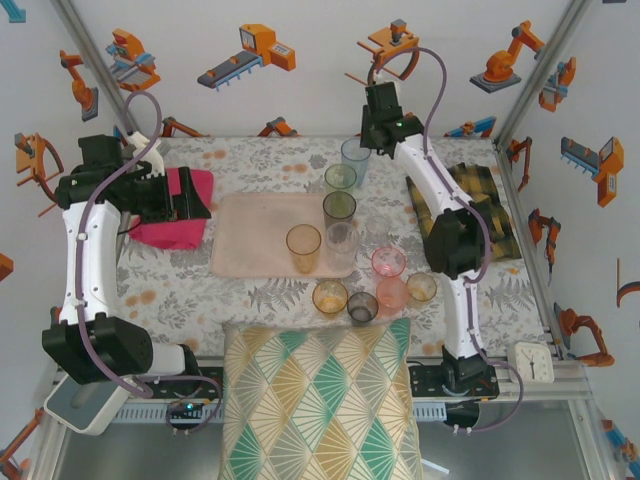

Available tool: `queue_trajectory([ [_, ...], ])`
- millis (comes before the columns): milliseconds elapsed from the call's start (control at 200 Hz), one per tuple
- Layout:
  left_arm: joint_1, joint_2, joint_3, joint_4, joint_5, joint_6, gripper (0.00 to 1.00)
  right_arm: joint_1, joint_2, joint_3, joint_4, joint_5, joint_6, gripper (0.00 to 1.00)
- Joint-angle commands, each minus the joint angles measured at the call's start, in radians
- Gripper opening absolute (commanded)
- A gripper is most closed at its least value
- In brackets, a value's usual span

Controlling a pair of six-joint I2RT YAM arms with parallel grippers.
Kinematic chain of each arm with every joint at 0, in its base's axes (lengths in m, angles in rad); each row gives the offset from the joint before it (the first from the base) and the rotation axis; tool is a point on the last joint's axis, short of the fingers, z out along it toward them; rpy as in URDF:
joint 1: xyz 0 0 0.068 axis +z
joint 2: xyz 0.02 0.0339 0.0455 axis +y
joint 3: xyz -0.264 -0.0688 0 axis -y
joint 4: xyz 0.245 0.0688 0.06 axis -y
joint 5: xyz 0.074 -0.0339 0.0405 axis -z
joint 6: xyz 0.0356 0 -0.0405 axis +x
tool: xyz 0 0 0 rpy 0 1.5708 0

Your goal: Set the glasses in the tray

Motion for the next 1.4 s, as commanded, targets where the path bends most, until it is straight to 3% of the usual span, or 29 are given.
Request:
queue_trajectory([
  [0,0.005,-0.007,0.002,-0.001,0.001,-0.006,0.97,-0.016,0.024,-0.008,0.012,-0.007,0.005,0.39],
  [1397,0.007,-0.016,-0.042,0.038,-0.011,-0.035,0.97,-0.064,0.062,-0.059,-0.014,-0.114,0.089,0.33],
])
